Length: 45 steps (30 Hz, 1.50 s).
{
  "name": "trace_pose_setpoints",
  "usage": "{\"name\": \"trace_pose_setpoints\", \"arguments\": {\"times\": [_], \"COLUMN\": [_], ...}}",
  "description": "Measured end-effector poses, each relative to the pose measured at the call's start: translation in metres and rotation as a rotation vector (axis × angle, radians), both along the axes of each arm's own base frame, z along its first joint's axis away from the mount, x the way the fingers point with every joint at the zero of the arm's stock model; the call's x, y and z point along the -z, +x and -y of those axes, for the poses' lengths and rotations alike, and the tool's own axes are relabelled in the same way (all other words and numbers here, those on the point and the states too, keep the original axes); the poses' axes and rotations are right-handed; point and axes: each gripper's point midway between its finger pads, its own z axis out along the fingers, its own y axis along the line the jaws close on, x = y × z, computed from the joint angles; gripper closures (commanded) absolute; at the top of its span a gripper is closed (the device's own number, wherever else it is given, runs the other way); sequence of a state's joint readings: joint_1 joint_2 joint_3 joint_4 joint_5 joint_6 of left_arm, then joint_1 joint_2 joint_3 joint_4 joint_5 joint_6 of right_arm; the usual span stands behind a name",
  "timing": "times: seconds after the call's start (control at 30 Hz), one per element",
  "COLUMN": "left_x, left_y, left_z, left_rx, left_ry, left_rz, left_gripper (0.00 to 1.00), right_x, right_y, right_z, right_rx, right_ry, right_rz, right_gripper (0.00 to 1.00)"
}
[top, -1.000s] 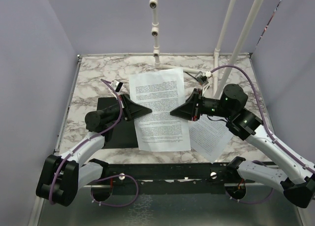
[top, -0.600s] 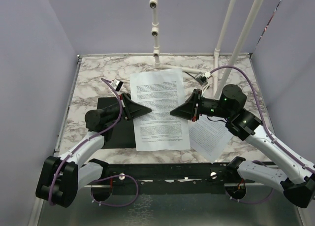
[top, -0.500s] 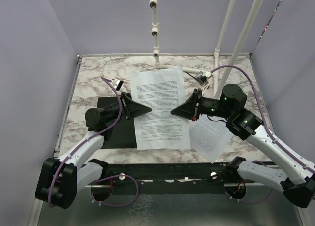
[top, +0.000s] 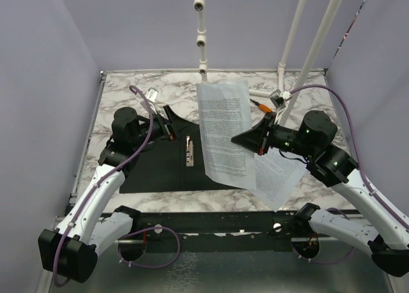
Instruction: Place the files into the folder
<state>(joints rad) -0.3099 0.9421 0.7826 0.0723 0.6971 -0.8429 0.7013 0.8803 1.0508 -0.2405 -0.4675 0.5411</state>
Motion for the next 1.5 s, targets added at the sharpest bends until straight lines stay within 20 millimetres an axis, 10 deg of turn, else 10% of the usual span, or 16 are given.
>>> {"name": "trace_pose_setpoints", "arguments": {"times": [0.73, 1.5], "left_x": [0.095, 0.200], "left_y": [0.036, 0.050], "left_z": [-0.117, -0.120], "left_rx": [-0.547, -0.607], "left_ry": [0.675, 0.771], "left_rz": [-0.176, -0.508], "left_gripper": [0.01, 0.01], "right_x": [0.060, 0.156], "right_y": [0.043, 0.114], "right_z": [-0.018, -0.018], "right_rx": [0.102, 0.210], "right_ry": [-0.138, -0.147], "right_rz": [-0.177, -0.491], "right_gripper": [1.00, 1.00]}}
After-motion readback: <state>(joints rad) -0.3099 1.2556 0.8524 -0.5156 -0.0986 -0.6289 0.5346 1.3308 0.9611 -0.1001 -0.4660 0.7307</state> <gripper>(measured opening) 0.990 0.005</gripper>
